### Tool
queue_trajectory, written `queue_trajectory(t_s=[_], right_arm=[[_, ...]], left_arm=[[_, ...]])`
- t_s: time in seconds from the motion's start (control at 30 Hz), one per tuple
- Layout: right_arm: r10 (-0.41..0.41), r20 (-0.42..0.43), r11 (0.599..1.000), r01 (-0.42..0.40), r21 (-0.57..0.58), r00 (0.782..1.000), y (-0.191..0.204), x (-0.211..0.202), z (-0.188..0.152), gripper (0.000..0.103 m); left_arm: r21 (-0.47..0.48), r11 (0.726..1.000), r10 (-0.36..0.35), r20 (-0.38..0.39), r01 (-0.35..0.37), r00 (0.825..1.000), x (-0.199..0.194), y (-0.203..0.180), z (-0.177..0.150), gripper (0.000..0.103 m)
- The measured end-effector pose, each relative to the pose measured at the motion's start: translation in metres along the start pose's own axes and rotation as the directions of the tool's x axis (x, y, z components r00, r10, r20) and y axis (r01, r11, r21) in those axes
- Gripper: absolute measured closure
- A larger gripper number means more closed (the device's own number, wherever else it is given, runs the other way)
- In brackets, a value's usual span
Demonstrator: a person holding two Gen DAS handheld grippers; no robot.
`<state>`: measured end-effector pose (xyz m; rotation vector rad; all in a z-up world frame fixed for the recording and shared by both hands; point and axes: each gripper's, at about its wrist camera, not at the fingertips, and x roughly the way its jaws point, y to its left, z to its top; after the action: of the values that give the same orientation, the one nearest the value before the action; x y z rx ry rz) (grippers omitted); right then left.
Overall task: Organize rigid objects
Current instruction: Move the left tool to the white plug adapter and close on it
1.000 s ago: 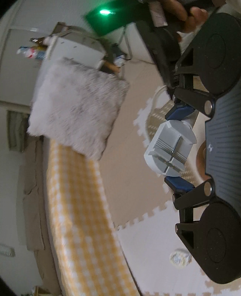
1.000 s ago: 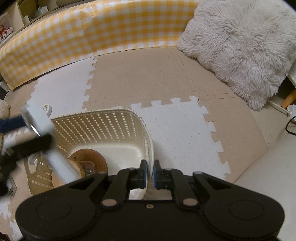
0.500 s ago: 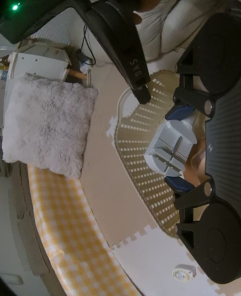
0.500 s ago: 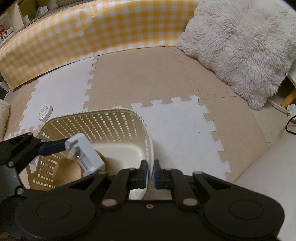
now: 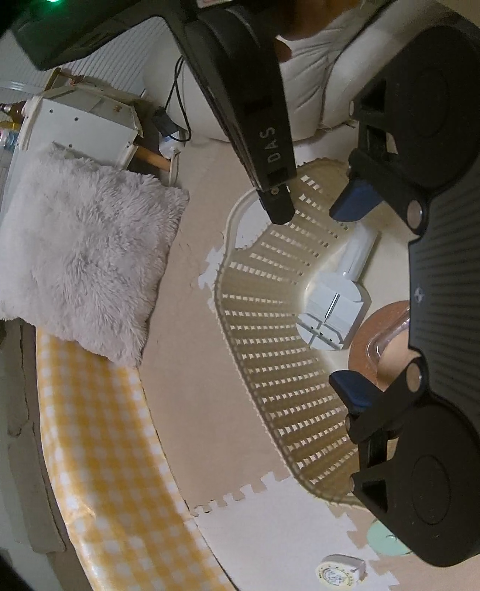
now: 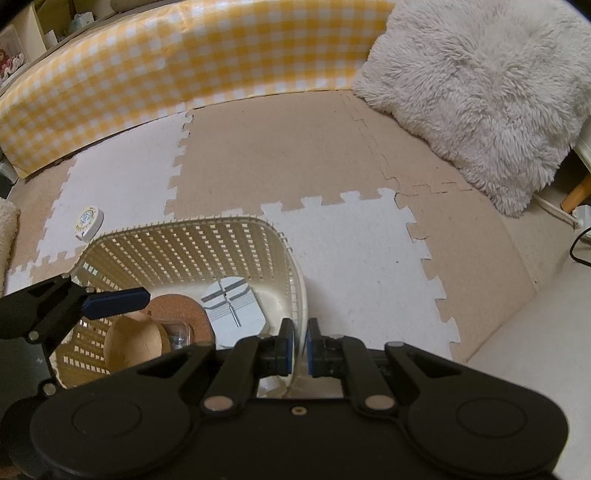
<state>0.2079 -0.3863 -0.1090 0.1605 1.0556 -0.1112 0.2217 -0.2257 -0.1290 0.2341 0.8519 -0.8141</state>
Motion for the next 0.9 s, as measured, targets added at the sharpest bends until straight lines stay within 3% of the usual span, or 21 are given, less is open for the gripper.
queue_trajectory(t_s=[0.6, 0.9], right_arm=[[0.004, 0.0, 1.0, -0.004, 0.004, 1.0, 0.0, 0.001, 0.0, 0.095], [0.005, -0.006, 1.0, -0.005, 0.001, 1.0, -0.001, 0.004, -0.001, 0.096]], left_arm=[[-0.028, 1.0, -0.014, 0.003, 0.014, 1.0, -0.026, -0.004, 0.008, 0.0], [-0.066, 0.998, 0.001, 0.032, 0.001, 0.999, -0.054, 0.004, 0.014, 0.0]])
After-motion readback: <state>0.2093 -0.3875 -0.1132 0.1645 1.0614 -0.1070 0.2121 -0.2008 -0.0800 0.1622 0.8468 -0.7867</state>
